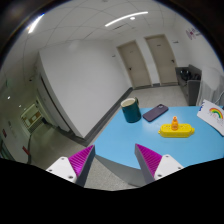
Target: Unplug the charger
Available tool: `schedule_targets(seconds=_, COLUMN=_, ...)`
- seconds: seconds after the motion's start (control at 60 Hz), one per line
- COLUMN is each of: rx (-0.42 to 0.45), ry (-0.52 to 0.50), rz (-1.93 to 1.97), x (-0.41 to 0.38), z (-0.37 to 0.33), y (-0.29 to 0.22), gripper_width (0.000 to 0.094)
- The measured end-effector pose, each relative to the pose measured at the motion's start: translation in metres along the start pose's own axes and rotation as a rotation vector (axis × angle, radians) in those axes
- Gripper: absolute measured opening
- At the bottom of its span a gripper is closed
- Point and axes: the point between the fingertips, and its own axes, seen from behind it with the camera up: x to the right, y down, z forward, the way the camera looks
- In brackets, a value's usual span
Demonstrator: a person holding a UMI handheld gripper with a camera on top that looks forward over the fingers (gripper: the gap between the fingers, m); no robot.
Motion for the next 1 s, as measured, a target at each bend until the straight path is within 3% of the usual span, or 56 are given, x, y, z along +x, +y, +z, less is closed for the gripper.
schedule_targets(seconds=0.167, rx=0.003, ry=0.124, rz=0.011, x=0.045, z=0.04, y=-0.009, gripper_width=0.0827)
schedule_targets(seconds=0.517, rx=0.018, ry=0.624, rz=-0.006, x=0.233, z=0.068, y=-0.017, gripper_width=0.0804)
schedule_targets(seconds=0.75, rx=0.06, ry=0.637, rz=-0.014, x=0.276, z=0.119, y=-0.042, gripper_width=0.0734)
schedule_targets(seconds=0.817, rx=0.048, ry=0.633, rz=-0.007, x=0.287, z=0.13, y=-0.041, gripper_width=0.0602)
schedule_targets(seconds=0.833, rx=0.06, ry=0.642, rz=-0.016, x=0.291, z=0.13, y=-0.044, gripper_width=0.0614)
schedule_targets(seconds=0.867, rx=0.077, ry=0.652, rz=-0.029, x=0.296, z=0.132, y=-0.048, gripper_width=0.0428)
schedule_targets(seconds=0.883, rx=0.08, ry=0.651, rz=-0.03, x=0.296, z=0.133, y=-0.047, gripper_width=0.0433)
schedule_targets(seconds=0.9, rx=0.082, ry=0.651, rz=-0.031, x=0.297, z=0.133, y=-0.046, gripper_width=0.0357)
schedule_targets(seconds=0.917, rx=0.092, ry=0.659, rz=-0.036, x=0.299, z=0.132, y=-0.047, gripper_width=0.0215)
schedule_targets(seconds=1.0, rx=0.133, ry=0.676, rz=-0.041, x=0.3, z=0.133, y=-0.049, gripper_width=0.0152)
